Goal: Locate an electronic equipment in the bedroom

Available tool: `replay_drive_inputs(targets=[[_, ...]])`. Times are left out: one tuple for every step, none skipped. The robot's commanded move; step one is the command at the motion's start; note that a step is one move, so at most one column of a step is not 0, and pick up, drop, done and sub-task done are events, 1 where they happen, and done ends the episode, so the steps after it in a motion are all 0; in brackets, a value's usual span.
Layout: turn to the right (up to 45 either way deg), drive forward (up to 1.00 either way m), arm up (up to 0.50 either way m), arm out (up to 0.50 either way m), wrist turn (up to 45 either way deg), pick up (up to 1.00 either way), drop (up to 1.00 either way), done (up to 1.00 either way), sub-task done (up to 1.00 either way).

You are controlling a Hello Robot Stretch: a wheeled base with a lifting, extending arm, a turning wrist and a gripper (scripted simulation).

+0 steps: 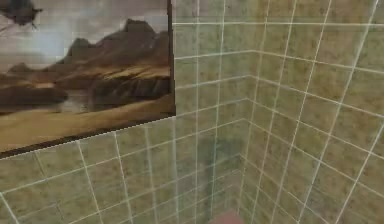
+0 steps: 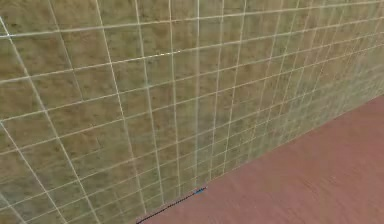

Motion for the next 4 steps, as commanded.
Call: replay_drive_inputs(targets=[[-45.0, 0.0, 0.0, 0.0, 0.0, 0.0, 0.0, 0.0, 0.0], [-45.0, 0.0, 0.0, 0.0, 0.0, 0.0, 0.0, 0.0, 0.0], [-27.0, 0.0, 0.0, 0.0, 0.0, 0.0, 0.0, 0.0, 0.0], [0.0, 1.0, 0.0, 0.0, 0.0, 0.0, 0.0, 0.0, 0.0]])
